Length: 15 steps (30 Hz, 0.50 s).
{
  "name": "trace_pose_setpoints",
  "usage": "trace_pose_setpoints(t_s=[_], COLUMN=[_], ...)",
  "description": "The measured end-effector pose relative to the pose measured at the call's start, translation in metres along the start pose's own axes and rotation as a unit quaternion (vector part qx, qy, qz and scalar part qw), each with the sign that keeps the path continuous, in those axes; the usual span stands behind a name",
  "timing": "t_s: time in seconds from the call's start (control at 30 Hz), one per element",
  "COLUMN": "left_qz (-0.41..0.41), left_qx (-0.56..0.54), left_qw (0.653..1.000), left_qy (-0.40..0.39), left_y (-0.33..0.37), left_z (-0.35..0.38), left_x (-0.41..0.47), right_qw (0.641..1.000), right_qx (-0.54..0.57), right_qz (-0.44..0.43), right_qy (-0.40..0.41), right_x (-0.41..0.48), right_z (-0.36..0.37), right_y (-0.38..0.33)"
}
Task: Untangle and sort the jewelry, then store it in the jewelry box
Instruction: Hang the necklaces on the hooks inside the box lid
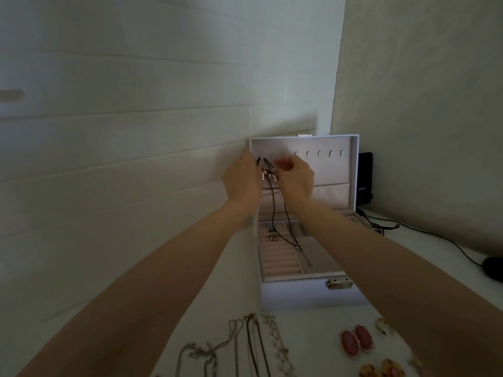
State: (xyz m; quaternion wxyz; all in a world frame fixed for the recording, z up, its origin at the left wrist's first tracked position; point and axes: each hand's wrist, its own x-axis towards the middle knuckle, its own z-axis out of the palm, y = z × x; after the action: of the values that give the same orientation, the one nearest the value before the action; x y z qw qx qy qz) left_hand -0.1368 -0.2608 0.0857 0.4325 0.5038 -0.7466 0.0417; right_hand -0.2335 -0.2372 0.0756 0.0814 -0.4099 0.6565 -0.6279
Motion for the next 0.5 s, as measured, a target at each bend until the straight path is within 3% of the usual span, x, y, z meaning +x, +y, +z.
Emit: trace_pose_setpoints(t_s=[0.1,0.27,0.43,0.5], left_qz=[0.012,0.05,0.186,0.244], left_qx=[0.017,0.022,0.031,0.025], left_qw=[1.0,0.997,0.982,0.969], left_qy=[-0.001,-0.056,0.013,-0.032], left_y=[-0.015,-0.018,-0.018,-0.021], left_z=[0.0,0.004,0.002,0.003], left_x=[-0.023,-0.048,-0.048,-0.045], right_qw=[0.999,0.991,0.968,0.95], right_qx=[-0.019,0.059,0.143,0.193], right_qz=[0.026,0.11,0.15,0.182], right_qy=[0.024,-0.052,-0.139,-0.166], right_x=[-0.009,-0.027,-0.035,-0.036], right_z=[-0.005,0.006,0.013,0.006], right_y=[0.016,0.027,0.025,0.021])
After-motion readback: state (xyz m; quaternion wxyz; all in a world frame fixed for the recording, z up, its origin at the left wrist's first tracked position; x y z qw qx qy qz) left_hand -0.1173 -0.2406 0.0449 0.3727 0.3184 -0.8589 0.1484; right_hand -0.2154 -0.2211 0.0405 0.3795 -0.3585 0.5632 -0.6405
